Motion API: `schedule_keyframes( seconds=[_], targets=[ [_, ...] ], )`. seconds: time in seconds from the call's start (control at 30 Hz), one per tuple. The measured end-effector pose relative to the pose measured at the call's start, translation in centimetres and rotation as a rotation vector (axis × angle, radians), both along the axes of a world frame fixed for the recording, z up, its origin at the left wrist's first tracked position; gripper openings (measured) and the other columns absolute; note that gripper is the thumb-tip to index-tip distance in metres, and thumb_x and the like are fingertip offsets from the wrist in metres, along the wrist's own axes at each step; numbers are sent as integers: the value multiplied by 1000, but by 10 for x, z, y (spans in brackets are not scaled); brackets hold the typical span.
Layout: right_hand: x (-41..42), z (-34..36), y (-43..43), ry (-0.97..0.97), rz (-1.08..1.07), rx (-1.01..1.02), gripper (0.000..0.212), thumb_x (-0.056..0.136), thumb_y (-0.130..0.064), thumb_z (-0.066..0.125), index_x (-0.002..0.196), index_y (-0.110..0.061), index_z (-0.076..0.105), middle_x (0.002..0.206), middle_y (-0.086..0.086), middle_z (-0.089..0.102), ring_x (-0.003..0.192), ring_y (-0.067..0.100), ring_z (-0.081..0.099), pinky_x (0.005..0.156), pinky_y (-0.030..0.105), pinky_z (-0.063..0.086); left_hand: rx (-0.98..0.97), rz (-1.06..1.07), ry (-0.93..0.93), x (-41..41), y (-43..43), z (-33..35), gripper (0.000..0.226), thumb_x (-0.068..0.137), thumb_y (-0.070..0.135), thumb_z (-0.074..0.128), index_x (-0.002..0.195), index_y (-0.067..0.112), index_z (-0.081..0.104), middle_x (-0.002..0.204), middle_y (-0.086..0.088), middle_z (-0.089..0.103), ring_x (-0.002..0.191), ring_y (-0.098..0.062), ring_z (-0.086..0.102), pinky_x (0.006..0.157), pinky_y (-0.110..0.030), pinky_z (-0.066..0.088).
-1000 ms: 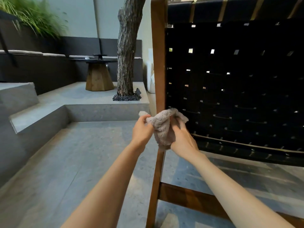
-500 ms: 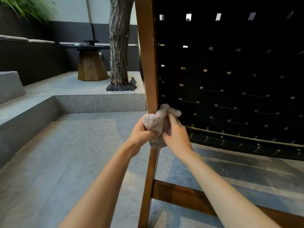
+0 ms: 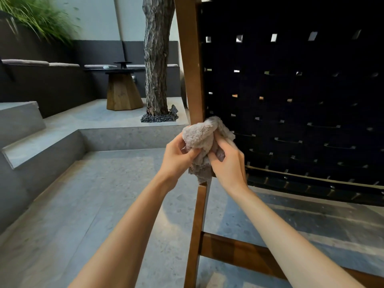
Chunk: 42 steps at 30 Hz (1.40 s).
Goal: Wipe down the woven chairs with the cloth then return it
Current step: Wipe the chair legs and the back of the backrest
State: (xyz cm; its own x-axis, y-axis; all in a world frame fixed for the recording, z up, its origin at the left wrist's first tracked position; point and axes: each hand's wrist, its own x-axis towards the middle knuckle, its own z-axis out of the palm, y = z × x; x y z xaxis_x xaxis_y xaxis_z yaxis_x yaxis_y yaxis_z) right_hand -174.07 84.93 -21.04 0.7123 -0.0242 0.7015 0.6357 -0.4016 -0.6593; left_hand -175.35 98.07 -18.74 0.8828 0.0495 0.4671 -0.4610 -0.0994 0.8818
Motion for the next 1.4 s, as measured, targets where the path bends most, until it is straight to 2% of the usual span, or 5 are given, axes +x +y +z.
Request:
schedule_keyframes(
  seconds=[0.43,0.67,0.9,1.03,1.4],
  targets=[
    [-43,126,24,-199,27,0,47,97,-7,48,142,-18,44,150,2,29,138,16,31,115,38,32,-48,88,-312,-48,-8,122,55,91,-4,53,142,13,39,130,-3,57,118,-7,55,100,-27,46],
    [-52,170,20,-261,10,-107,44,98,-11,47,141,-18,44,148,6,30,138,21,30,116,38,27,-15,79,-418,-66,-10,158,68,92,-7,48,150,17,23,142,-7,48,130,-13,46,107,-33,40],
    [-40,132,14,-260,-79,-156,39,92,-10,57,131,-14,56,137,6,44,119,19,48,94,22,41,44,188,-340,-50,-8,120,65,89,-4,53,146,19,32,141,-3,49,127,-13,48,105,-37,43],
    [-28,82,9,-112,-95,-208,29,91,-13,59,120,-12,62,133,6,47,112,21,52,89,24,44,142,170,-260,-42,-6,82,64,86,-10,50,130,36,43,115,26,54,114,-3,52,97,-21,45],
    [-18,-41,5,267,-123,-375,25,97,-21,51,117,-12,62,130,5,45,107,24,55,86,30,49,459,158,-19,-4,4,-33,47,85,-4,57,130,11,54,116,-3,65,109,-17,60,87,-27,47]
  ],
)
